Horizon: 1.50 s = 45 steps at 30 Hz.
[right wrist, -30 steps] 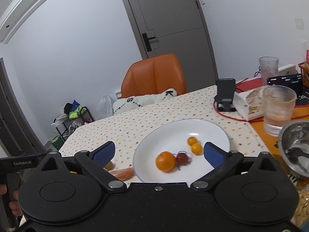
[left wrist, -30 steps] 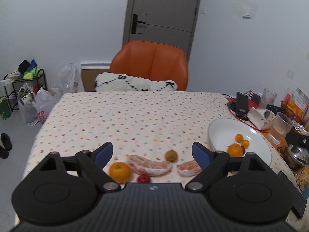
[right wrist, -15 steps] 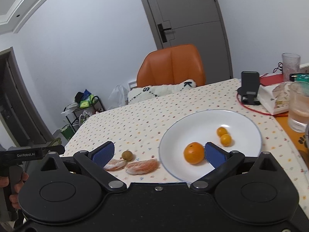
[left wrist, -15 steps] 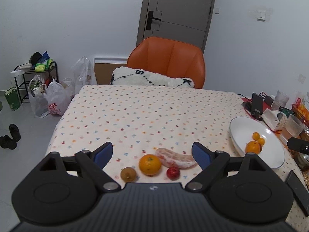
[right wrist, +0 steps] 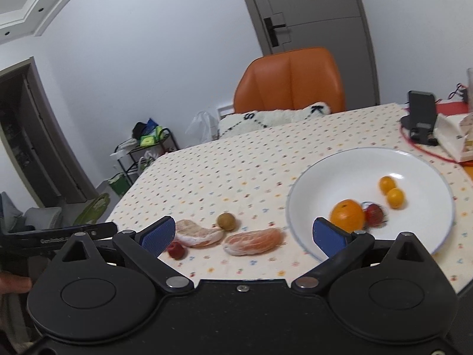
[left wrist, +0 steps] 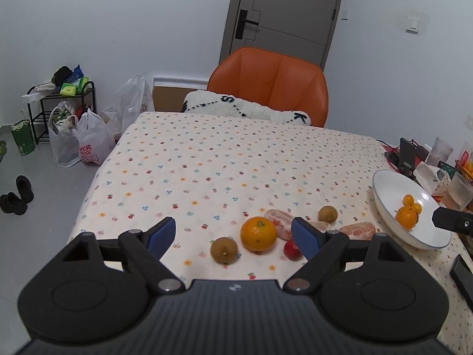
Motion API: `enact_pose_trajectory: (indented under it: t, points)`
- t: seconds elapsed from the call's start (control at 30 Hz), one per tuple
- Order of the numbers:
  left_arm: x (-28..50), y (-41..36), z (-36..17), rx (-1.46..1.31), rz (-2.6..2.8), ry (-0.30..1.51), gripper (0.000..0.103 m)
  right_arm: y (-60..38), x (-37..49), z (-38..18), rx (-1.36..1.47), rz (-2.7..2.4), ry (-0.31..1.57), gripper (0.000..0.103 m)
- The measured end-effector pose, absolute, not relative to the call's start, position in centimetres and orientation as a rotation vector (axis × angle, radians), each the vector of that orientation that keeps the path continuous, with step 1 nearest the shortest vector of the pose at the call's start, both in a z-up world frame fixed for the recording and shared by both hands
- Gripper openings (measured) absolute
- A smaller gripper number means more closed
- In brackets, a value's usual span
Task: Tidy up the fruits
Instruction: 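Move both grippers back toward the pomelo segments and kiwi, then grasp the kiwi with the left gripper while the right gripper grasps a pomelo segment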
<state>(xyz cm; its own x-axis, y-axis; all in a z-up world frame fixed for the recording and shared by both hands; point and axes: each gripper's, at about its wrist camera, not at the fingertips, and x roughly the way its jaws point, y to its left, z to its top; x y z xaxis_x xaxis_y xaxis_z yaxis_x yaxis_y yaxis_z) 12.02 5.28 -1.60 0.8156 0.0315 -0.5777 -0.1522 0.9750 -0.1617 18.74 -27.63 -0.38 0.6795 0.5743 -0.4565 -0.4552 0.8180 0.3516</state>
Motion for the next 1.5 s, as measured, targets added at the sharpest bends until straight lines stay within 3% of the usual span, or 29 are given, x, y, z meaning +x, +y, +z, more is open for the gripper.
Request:
enact_pose_trajectory:
  t: [0.67, 0.93, 1.37, 1.5]
  points:
    - [14.0, 5.6, -5.6, -0.22, 0.086, 0.685, 0.05, -24.0, 19.6, -2.9, 0.163, 0.612, 0.666, 0.092]
    - [14.6, 5.7, -6.4, -0.218, 0.093, 0.699, 0.025, -23.2, 20.1, -3.9, 0.144, 0.598, 0.678, 0.091]
    - [14.2, 6.2, -5.6, -0.224, 0.099, 0.667, 0.025, -21.3, 20.6, -5.3, 0.09, 0.562, 0.682, 0.089]
    - [13.9, 6.7, -5.5, -0.235, 0.1, 0.663, 0.025, -20.7, 20.9, -5.6, 0.065, 0.526, 0.679, 0.084]
